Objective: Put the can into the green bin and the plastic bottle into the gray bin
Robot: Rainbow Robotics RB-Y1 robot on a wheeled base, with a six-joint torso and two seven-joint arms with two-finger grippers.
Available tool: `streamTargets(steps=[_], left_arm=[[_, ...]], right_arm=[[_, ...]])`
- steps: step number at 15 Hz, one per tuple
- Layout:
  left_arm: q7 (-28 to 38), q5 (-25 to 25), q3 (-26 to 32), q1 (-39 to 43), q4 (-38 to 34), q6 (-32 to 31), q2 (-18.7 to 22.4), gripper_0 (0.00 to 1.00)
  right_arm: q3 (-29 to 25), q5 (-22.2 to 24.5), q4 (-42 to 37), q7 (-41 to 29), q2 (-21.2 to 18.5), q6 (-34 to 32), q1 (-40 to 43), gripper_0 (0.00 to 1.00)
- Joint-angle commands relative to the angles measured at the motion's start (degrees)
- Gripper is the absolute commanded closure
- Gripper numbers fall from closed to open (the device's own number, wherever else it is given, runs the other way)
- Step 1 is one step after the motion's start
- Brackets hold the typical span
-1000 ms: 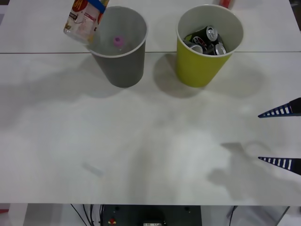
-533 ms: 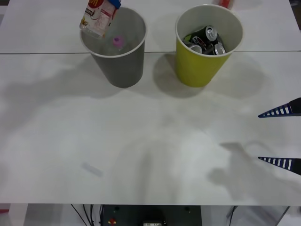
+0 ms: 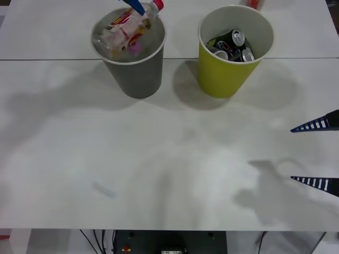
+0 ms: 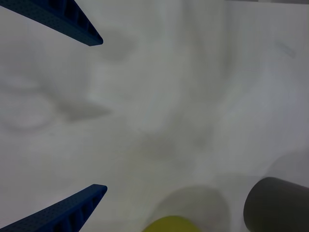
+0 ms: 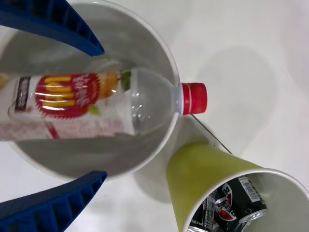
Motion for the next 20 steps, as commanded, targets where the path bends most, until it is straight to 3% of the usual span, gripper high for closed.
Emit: streamTargets(steps=[1,3,8,12,15,17,20], left_arm=[[-2.4,2.7,-0.1,0.1,0.0,-2.4,2.3,0.0],[-3.8,7.2,-0.1,1.6,-1.0,-2.7,5.8,0.0],[-5.1,16.8,0.0,10.8,-16.7,-0.2,18.9,0.0],[-18.4,27.7,2.0,18.5,-17.7,0.3,26.1,0.0],[-29.1,29.5,10.7,29.4,-20.2,-0.6,28.7,0.0],[-35.3,26.5,23.0,40.1,-23.2,-3.2,27.6,0.0],[-40.1,21.1,36.2,52.7,-30.5,-4.8,24.5,0.0]], right_arm=[[0.0,0.0,0.0,0.0,0.0,0.0,0.0,0.0],[0.0,0.0,0.0,0.0,0.0,0.0,0.0,0.0],[0.0,0.0,0.0,0.0,0.0,0.0,0.0,0.0],[0.0,0.0,0.0,0.0,0.0,0.0,0.0,0.0],[0.0,0.0,0.0,0.0,0.0,0.0,0.0,0.0],[0.0,0.0,0.0,0.0,0.0,0.0,0.0,0.0],[0.0,0.0,0.0,0.0,0.0,0.0,0.0,0.0]])
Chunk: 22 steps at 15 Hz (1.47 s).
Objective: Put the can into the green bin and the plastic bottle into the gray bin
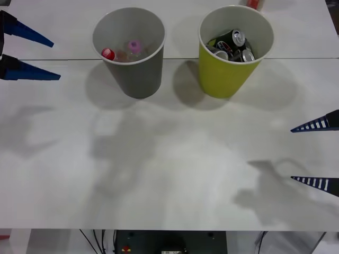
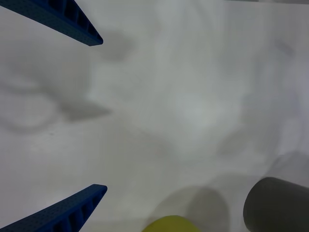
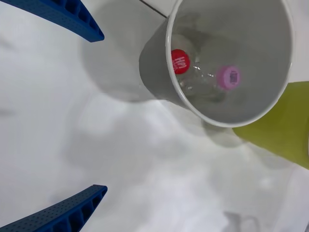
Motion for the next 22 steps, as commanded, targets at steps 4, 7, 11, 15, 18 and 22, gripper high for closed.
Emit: streamTargets(steps=[4,7,11,15,18,22], left_arm=[[-12.1,-9.5,17.1,19.1,-13.5,-2.6,-5.2,0.0],[-18.8,-10.0,20.3,22.9,-13.7,-5.9,-7.8,0.0],[-26.3,-9.1,23.3,29.0,-13.7,-6.4,-10.3,0.0],[-29.7,-10.3,26.3,33.9,-15.9,-7.2,-13.0,0.0],[-30.1,-12.8,29.6,38.5,-21.2,-7.2,-14.4,0.0],[-30.1,-14.8,31.3,42.9,-25.9,-5.9,-15.4,0.0]], right_arm=[[0.0,0.0,0.0,0.0,0.0,0.0,0.0,0.0],[0.0,0.0,0.0,0.0,0.0,0.0,0.0,0.0],[0.0,0.0,0.0,0.0,0.0,0.0,0.0,0.0],[0.0,0.0,0.0,0.0,0.0,0.0,0.0,0.0],[0.0,0.0,0.0,0.0,0.0,0.0,0.0,0.0],[0.0,0.0,0.0,0.0,0.0,0.0,0.0,0.0]])
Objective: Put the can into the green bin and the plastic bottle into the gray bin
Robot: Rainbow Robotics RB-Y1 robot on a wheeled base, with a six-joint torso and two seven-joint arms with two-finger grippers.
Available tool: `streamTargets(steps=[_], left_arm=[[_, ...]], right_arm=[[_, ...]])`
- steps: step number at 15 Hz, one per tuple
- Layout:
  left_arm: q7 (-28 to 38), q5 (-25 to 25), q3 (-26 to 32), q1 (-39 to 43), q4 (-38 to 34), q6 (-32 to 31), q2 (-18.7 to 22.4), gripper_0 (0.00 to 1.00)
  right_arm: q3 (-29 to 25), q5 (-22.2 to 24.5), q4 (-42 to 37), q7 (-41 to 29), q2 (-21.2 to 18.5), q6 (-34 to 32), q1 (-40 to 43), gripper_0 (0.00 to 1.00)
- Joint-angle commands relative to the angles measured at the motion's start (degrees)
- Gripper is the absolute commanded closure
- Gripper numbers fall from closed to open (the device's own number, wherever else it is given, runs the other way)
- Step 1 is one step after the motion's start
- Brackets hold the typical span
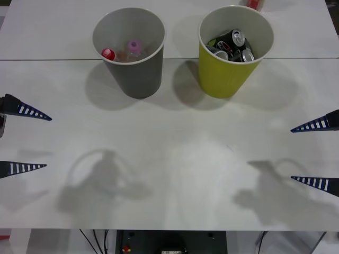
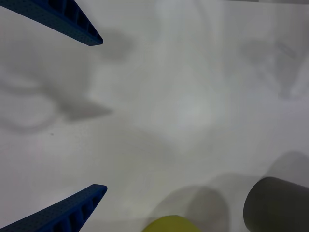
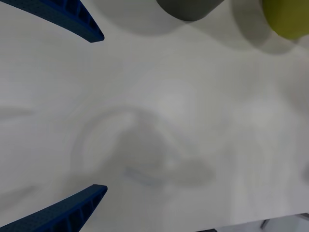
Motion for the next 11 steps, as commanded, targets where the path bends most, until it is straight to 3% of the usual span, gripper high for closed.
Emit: streamTargets(steps=[1,11], left_arm=[[-0.1,-0.7,0.6,2.8,-2.8,1.4,-0.2,0.0],[-0.3,0.3,0.5,3.5,-3.7,1.5,-0.2,0.0]], right_arm=[[0.0,0.0,0.0,0.0,0.0,0.0,0.0,0.0],[0.0,0.0,0.0,0.0,0.0,0.0,0.0,0.0]])
